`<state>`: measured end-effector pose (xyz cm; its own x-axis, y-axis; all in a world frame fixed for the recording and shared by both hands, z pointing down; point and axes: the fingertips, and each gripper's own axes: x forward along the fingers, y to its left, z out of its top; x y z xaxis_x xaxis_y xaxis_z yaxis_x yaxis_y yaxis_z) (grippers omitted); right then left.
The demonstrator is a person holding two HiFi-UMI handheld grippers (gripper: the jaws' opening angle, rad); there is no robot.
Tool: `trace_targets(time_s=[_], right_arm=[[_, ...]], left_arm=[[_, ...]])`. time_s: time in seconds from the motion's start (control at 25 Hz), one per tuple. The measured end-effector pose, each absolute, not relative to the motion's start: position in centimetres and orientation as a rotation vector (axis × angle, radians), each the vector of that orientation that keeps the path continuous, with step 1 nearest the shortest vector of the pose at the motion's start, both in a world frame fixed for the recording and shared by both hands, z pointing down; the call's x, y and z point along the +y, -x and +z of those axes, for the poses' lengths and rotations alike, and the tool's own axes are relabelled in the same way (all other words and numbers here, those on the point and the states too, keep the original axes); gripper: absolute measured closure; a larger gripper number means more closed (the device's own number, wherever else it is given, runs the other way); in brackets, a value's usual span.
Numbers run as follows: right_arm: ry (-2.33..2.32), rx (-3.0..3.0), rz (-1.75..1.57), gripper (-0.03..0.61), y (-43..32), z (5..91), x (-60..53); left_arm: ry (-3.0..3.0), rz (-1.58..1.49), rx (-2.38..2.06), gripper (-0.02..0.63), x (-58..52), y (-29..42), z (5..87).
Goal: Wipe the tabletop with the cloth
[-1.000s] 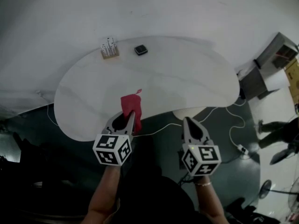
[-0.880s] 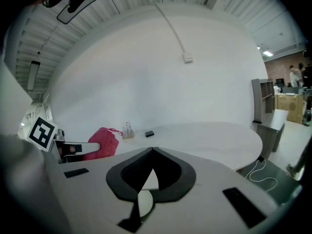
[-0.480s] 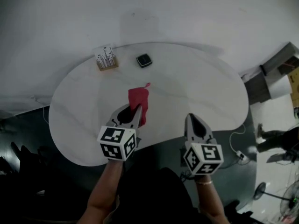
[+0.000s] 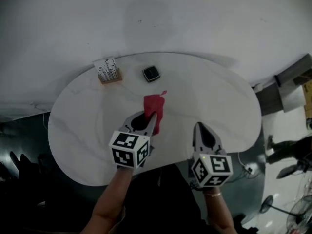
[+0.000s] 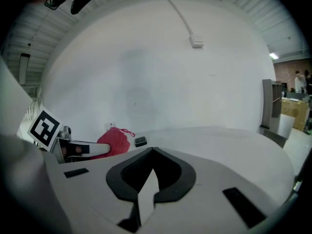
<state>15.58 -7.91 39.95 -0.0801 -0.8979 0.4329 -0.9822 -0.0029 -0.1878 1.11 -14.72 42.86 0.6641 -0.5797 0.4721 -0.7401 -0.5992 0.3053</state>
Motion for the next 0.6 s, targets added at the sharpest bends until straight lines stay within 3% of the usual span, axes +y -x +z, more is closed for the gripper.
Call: trace_targets(time_s=[0.6], right_arm=[[-2.007,-1.98,0.767,0.577,-22.1,42.8,-10.9]], left_arm=[[-2.35,0.604,-0.683,0.558,-17.9,-16.6,47.6]])
